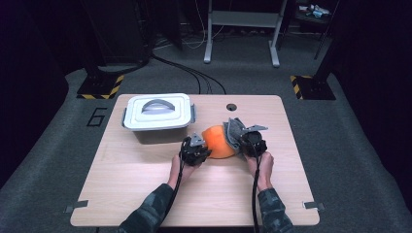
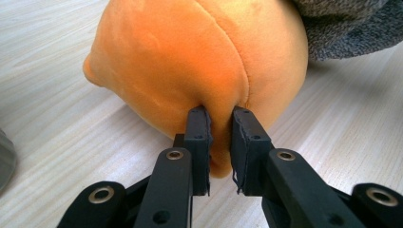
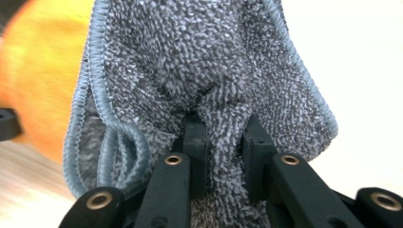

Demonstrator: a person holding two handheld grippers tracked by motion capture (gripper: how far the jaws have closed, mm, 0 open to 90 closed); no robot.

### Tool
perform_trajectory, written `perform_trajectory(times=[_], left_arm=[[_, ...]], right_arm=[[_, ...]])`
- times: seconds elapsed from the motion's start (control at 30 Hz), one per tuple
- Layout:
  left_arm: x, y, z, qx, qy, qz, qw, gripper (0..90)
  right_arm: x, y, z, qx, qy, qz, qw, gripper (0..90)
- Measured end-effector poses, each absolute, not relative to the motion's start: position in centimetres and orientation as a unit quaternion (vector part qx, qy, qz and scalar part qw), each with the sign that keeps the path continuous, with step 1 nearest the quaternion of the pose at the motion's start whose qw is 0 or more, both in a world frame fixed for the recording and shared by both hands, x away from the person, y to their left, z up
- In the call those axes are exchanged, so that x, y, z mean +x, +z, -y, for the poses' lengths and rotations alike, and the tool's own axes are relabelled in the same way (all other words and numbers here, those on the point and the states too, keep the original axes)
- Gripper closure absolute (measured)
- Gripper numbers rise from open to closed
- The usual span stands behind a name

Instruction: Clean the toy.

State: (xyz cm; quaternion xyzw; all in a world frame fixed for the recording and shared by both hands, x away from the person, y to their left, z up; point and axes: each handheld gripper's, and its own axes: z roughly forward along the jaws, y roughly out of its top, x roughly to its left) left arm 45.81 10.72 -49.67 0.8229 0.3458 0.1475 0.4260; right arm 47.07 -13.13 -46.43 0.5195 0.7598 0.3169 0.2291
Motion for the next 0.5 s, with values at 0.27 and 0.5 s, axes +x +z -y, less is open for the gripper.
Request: perform_trajectory(times=[0.27, 0.5], left_arm=[[45.8, -49.7, -10.8, 0.823, 0.147, -0.347, 0.425, 77.8], [45.8, -49.7, -10.9, 0.823, 0.144, -0.346, 0.426, 77.2]], right_arm=[[47.9, -47.7, 13.9, 0.540, 0.281, -0.761, 0.223, 75.9], [47.8, -48.1, 14.4, 0.544, 0.268, -0.767, 0.210, 75.6]])
